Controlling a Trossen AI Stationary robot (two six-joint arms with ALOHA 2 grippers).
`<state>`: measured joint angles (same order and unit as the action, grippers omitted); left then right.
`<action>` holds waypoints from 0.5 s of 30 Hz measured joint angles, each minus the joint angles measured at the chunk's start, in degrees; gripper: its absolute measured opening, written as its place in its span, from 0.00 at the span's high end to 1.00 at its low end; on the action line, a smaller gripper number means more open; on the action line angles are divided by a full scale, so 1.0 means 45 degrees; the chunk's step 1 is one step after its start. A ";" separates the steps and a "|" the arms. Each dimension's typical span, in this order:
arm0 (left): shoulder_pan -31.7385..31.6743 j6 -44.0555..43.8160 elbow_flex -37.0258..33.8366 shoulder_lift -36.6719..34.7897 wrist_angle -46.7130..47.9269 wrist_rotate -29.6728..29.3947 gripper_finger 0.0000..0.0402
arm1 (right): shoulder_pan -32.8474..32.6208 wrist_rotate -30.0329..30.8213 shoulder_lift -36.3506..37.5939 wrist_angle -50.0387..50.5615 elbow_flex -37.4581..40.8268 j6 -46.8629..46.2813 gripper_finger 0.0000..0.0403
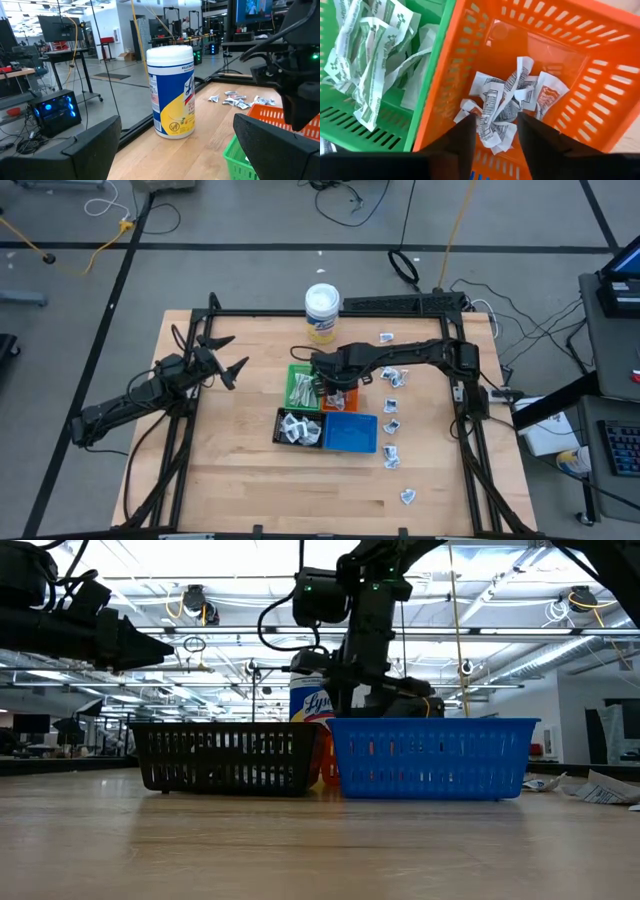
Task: Pick & Place First Aid Supplies
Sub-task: Put the ointment pack into the orange bin
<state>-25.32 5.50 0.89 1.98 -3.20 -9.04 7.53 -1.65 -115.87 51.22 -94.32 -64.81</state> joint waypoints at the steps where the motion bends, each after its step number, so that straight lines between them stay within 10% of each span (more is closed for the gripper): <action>1: 0.0000 0.0000 0.0000 -0.0001 0.0000 0.0000 0.02 | 0.0000 0.0015 -0.0001 0.0003 0.0000 0.0027 0.64; 15: 0.0000 0.0000 0.0000 -0.0005 0.0000 0.0000 0.02 | 0.0870 0.0450 0.1200 0.0092 0.0010 0.0908 0.60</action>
<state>-25.32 5.50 0.89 1.96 -3.20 -9.04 11.45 0.38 -110.47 51.63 -94.28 -60.72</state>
